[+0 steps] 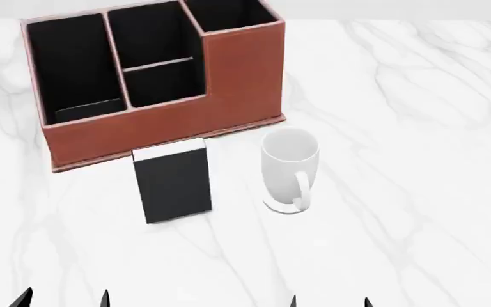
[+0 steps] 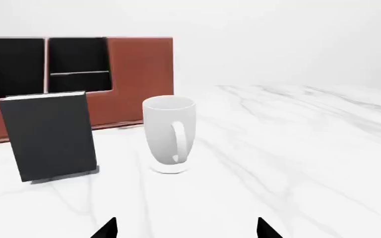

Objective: Pick up the book and place it in the front compartment of the caddy.

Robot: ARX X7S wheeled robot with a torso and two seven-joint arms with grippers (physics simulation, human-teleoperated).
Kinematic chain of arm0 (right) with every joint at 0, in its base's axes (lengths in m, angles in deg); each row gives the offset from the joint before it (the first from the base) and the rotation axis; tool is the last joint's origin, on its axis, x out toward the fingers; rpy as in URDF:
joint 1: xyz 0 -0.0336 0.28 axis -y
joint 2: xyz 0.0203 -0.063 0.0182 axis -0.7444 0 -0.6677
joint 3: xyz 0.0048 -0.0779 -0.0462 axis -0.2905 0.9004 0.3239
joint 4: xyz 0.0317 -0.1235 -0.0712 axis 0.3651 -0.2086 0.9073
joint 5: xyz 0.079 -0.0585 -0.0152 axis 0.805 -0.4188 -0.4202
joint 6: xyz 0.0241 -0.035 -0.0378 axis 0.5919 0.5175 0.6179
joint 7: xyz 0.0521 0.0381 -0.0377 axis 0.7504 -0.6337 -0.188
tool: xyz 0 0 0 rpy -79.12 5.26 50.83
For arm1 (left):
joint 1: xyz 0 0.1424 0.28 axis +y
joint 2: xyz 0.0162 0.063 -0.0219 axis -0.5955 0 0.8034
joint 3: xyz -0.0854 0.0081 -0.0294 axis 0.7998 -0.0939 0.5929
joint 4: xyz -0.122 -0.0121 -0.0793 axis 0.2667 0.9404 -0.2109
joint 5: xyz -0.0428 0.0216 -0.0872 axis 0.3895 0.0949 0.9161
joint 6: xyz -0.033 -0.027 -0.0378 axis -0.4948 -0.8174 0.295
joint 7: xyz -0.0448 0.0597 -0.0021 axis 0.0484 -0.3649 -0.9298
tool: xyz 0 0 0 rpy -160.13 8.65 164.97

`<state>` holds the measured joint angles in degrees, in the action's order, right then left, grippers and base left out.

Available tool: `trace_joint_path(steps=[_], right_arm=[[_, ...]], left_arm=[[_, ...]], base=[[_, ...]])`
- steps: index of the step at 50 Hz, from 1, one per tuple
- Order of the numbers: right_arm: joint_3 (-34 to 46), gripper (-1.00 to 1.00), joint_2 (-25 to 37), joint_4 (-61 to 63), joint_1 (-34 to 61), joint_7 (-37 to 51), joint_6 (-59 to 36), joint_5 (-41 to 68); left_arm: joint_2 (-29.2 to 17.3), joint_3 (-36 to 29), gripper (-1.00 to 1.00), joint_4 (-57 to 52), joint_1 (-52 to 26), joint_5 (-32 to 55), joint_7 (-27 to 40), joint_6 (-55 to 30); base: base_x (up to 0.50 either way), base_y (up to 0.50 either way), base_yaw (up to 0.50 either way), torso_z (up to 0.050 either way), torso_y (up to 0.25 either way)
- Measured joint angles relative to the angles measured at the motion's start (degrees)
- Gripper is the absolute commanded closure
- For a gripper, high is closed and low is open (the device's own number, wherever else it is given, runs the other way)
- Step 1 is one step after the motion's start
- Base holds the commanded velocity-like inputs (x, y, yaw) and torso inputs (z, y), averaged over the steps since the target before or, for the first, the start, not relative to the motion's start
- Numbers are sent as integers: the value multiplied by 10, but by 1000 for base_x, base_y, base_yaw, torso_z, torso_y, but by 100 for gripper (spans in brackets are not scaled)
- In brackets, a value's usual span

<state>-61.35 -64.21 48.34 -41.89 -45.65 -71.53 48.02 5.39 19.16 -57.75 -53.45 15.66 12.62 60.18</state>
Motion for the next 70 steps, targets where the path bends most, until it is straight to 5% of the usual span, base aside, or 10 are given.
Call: trace_joint_path(steps=[27,49,70], right_arm=[[29,-100,34,25,2,41,-18,29],[-7,-100,80,216,29,70,-150,85],[-20,-100,103,293,35,83,-194,109]], left_arm=[[-31,-21,-100,-22,-10,49,43,-17],[-77,1,-100,-216,-42,133,63,-160],[-100,8,-100,-274,-49,164,74,-201]], base=[[20,0,0,0,0],[496,0,0,0,0],[500,0,0,0,1]])
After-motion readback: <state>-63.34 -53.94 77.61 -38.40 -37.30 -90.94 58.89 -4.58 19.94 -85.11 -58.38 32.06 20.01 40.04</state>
